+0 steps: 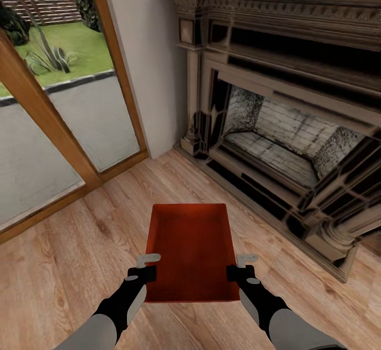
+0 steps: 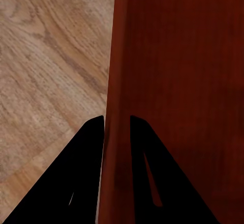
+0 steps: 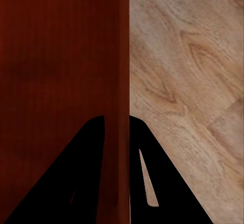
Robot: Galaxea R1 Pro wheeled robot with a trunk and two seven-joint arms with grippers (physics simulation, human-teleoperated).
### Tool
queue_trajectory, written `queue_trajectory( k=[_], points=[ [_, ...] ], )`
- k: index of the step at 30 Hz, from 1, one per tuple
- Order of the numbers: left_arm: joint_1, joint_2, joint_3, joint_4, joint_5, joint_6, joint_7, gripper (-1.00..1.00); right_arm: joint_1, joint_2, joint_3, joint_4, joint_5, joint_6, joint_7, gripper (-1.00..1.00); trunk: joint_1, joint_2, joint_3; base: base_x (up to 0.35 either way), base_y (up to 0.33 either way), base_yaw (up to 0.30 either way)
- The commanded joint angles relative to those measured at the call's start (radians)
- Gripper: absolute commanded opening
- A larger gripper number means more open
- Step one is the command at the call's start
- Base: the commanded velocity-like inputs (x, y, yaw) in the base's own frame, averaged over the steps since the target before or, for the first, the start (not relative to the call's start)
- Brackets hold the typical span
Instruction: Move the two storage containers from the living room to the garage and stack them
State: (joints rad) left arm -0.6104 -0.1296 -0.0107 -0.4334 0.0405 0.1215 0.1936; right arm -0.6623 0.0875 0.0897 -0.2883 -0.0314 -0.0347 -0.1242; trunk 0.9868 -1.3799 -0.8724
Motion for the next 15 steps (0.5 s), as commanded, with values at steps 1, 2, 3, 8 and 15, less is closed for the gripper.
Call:
queue_trajectory(
  k=[1, 2, 3, 8, 15],
  points=[
    [0.0, 0.0, 0.011, -0.004, -0.016, 0.007, 0.012, -1.0, 0.0, -0.001, 0.004, 0.001, -0.004, -0.003, -0.009, -1.0, -0.004, 0.007, 0.003, 0.0, 0.0, 0.0],
    [0.0, 0.0, 0.011, -0.004, -0.016, 0.007, 0.012, -1.0, 0.0, -0.001, 0.004, 0.001, -0.004, -0.003, -0.009, -1.0, -0.008, 0.014, 0.006, 0.0, 0.0, 0.0],
    [0.0, 0.001, 0.011, -0.004, -0.016, 0.007, 0.012, -1.0, 0.0, -0.001, 0.004, 0.001, -0.004, -0.003, -0.009, -1.0, -0.012, 0.021, 0.009, 0.0, 0.0, 0.0],
    [0.0, 0.0, 0.012, -0.003, -0.016, 0.008, 0.012, -1.0, 0.0, -0.002, 0.003, 0.001, -0.004, -0.002, -0.009, -1.0, -0.031, 0.056, 0.025, 0.0, 0.0, 0.0],
    [0.0, 0.001, 0.011, -0.002, -0.016, 0.009, 0.012, -1.0, 0.0, 0.0, 0.004, 0.001, -0.004, 0.0, -0.009, -1.0, -0.058, 0.105, 0.047, 0.0, 0.0, 0.0]
  ],
)
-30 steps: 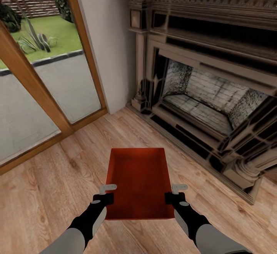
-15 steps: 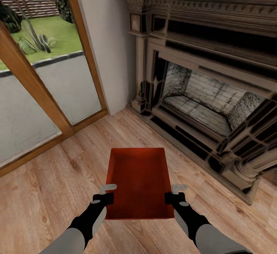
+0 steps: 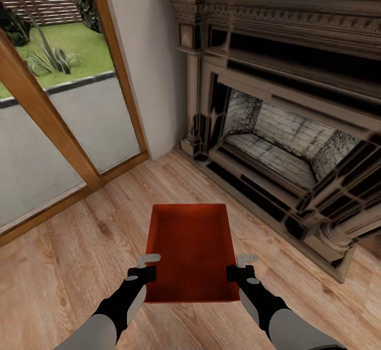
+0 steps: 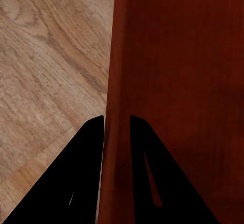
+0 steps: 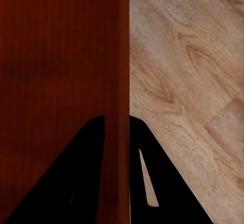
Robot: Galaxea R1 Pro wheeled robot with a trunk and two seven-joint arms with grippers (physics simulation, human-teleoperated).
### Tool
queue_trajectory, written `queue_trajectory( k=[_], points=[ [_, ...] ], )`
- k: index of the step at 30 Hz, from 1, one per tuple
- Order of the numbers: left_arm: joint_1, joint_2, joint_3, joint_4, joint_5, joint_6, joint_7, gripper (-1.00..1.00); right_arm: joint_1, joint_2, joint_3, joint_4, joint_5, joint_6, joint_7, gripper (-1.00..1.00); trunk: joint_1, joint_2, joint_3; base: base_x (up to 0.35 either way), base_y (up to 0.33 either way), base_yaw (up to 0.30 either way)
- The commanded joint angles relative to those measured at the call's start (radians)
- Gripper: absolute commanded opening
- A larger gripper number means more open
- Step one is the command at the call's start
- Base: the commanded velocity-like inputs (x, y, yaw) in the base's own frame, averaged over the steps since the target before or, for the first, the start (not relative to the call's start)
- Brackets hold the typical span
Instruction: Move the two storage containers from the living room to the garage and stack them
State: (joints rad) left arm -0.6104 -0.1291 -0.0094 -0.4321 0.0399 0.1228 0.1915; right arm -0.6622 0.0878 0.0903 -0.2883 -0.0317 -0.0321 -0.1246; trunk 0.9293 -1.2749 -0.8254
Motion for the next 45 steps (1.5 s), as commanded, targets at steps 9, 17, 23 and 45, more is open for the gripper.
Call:
queue_trajectory(
  k=[9, 17, 23, 45],
  points=[
    [0.0, 0.0, 0.009, -0.005, -0.015, 0.007, 0.014, -1.0, 0.0, 0.001, 0.003, 0.001, -0.004, -0.003, -0.009, -1.0, -0.035, 0.063, 0.028, 0.0, 0.0, 0.0],
    [0.0, 0.0, 0.01, -0.005, -0.015, 0.006, 0.014, -1.0, 0.0, 0.001, 0.003, 0.001, -0.004, -0.003, -0.009, -1.0, -0.065, 0.119, 0.053, 0.0, 0.0, 0.0],
    [0.0, 0.0, 0.011, -0.005, -0.015, 0.006, 0.014, -1.0, 0.0, 0.001, 0.003, 0.001, -0.004, -0.005, -0.01, -1.0, -0.088, 0.161, 0.072, 0.0, 0.0, 0.0],
    [0.0, 0.0, 0.012, -0.005, -0.015, 0.006, 0.014, -1.0, 0.0, 0.003, 0.003, 0.001, -0.004, -0.011, -0.012, -1.0, -0.173, 0.315, 0.141, 0.0, 0.0, 0.0]
  ],
)
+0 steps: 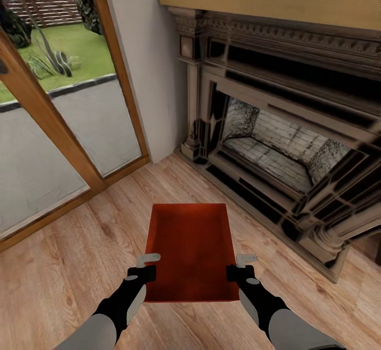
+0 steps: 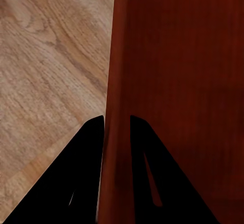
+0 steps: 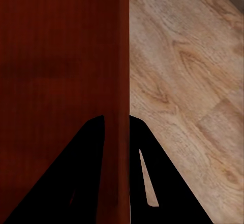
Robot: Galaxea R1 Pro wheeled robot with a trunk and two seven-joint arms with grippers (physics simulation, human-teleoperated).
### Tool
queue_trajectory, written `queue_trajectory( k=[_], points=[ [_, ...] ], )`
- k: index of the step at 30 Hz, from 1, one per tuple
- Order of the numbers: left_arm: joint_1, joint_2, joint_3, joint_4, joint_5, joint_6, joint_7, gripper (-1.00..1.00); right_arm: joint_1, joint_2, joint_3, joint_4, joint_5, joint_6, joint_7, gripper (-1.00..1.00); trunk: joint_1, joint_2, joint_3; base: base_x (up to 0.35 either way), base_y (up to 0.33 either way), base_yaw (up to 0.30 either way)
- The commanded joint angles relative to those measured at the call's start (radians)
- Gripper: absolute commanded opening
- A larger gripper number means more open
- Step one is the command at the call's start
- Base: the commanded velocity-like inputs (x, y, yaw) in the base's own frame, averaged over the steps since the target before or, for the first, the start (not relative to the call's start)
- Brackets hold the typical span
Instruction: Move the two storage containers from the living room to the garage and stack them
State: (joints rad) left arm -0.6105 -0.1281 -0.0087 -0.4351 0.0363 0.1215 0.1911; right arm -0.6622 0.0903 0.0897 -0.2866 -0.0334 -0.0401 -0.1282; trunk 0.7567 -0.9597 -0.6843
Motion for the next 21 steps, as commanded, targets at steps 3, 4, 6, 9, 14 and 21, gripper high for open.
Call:
queue_trajectory(
  k=[3, 4, 6, 9, 14, 21],
  points=[
    [0.0, -0.001, 0.011, -0.002, -0.012, 0.008, 0.014, -1.0, -0.001, 0.0, 0.004, 0.0, -0.002, -0.003, -0.008, -1.0, -0.012, 0.021, 0.009, 0.0, 0.0, 0.0],
    [0.0, -0.001, 0.011, -0.002, -0.012, 0.007, 0.014, -1.0, -0.001, 0.0, 0.004, 0.0, -0.002, -0.003, -0.008, -1.0, -0.015, 0.028, 0.012, 0.0, 0.0, 0.0],
    [0.0, -0.001, 0.011, -0.002, -0.012, 0.007, 0.014, -1.0, -0.001, 0.0, 0.004, 0.0, -0.002, -0.003, -0.008, -1.0, -0.023, 0.042, 0.018, 0.0, 0.0, 0.0],
    [0.0, -0.001, 0.011, -0.002, -0.012, 0.008, 0.014, -1.0, -0.001, 0.0, 0.004, 0.0, -0.002, -0.003, -0.008, -1.0, -0.035, 0.063, 0.028, 0.0, 0.0, 0.0],
    [0.0, -0.001, 0.012, -0.002, -0.012, 0.007, 0.014, -1.0, -0.001, 0.0, 0.004, 0.0, -0.002, -0.003, -0.008, -1.0, -0.054, 0.098, 0.043, 0.0, 0.0, 0.0],
    [0.0, 0.0, 0.012, -0.002, -0.012, 0.007, 0.014, -1.0, -0.001, 0.0, 0.004, 0.0, -0.001, -0.003, -0.008, -1.0, -0.081, 0.147, 0.065, 0.0, 0.0, 0.0]
  ],
)
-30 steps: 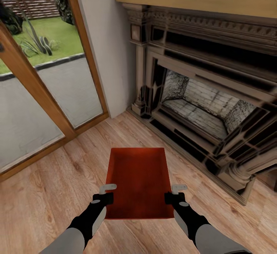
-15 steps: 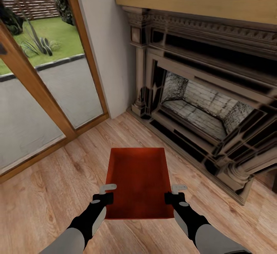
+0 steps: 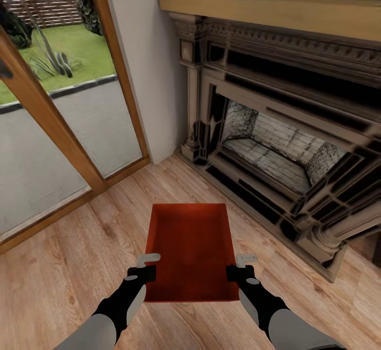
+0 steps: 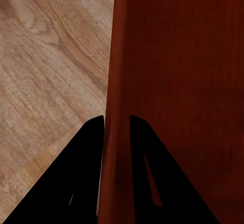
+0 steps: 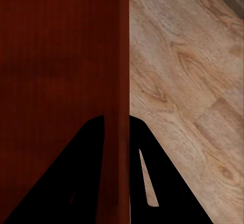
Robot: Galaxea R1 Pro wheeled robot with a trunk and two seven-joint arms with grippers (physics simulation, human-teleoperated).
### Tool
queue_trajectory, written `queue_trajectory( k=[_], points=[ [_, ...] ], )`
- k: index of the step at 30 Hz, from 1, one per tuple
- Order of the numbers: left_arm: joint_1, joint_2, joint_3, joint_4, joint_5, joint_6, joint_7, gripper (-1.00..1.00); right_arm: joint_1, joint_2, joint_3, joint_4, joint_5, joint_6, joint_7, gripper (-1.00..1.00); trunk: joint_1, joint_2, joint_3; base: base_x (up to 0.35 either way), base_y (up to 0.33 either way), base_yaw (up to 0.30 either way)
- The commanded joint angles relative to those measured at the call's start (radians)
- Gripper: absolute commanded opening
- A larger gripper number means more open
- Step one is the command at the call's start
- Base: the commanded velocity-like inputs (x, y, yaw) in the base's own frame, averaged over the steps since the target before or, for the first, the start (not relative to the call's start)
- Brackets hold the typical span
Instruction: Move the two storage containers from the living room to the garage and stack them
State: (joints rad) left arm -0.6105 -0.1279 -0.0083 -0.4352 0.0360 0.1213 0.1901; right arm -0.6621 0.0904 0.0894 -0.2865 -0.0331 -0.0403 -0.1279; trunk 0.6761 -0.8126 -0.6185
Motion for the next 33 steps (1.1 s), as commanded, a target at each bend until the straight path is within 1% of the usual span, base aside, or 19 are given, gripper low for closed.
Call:
queue_trajectory(
  k=[1, 33],
  points=[
    [0.0, 0.0, 0.011, -0.002, -0.011, 0.008, 0.015, -1.0, -0.001, 0.0, 0.004, 0.0, -0.002, -0.003, -0.008, -1.0, -0.004, 0.007, 0.002, 0.0, 0.0, 0.0],
    [0.0, 0.001, 0.013, -0.002, -0.011, 0.008, 0.015, -1.0, -0.001, 0.0, 0.004, 0.0, -0.002, -0.001, -0.007, -1.0, -0.126, 0.231, 0.103, 0.0, 0.0, 0.0]
  ],
)
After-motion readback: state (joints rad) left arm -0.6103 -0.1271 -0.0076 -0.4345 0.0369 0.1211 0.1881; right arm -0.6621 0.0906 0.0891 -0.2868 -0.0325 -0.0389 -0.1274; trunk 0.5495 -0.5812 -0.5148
